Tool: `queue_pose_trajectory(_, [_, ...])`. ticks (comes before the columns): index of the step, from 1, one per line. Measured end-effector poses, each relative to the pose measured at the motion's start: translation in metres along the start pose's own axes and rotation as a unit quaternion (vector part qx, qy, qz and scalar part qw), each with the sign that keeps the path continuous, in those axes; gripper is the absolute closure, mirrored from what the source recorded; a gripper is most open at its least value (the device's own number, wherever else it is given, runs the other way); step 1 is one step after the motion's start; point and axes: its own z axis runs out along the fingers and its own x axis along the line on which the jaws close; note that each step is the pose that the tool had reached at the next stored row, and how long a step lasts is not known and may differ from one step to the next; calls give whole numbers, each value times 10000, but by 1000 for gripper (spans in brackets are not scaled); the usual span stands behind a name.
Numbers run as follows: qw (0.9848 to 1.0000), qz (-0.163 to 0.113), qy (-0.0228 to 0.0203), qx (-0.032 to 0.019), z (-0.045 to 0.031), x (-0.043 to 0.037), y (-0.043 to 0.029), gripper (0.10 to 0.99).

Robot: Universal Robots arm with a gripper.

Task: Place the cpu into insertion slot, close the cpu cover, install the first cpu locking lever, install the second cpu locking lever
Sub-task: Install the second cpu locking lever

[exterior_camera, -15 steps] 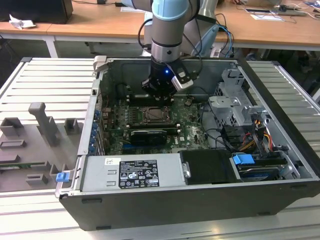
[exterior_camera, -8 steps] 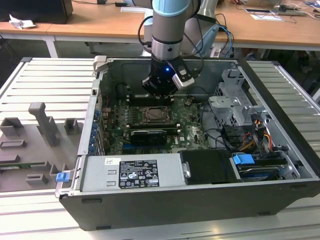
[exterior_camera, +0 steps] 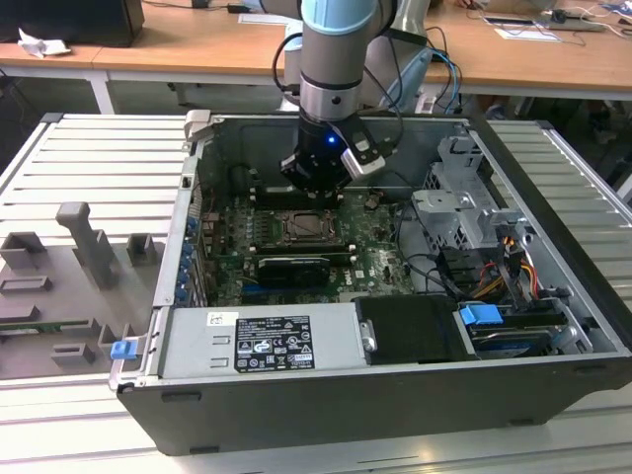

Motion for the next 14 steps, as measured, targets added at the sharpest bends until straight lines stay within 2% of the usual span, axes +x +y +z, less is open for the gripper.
queue_pose_trajectory(9, [10000,0,0,0,-5,6,-101,980])
queue_pose_trajectory(14, [10000,0,0,1,-43,6,-112,980])
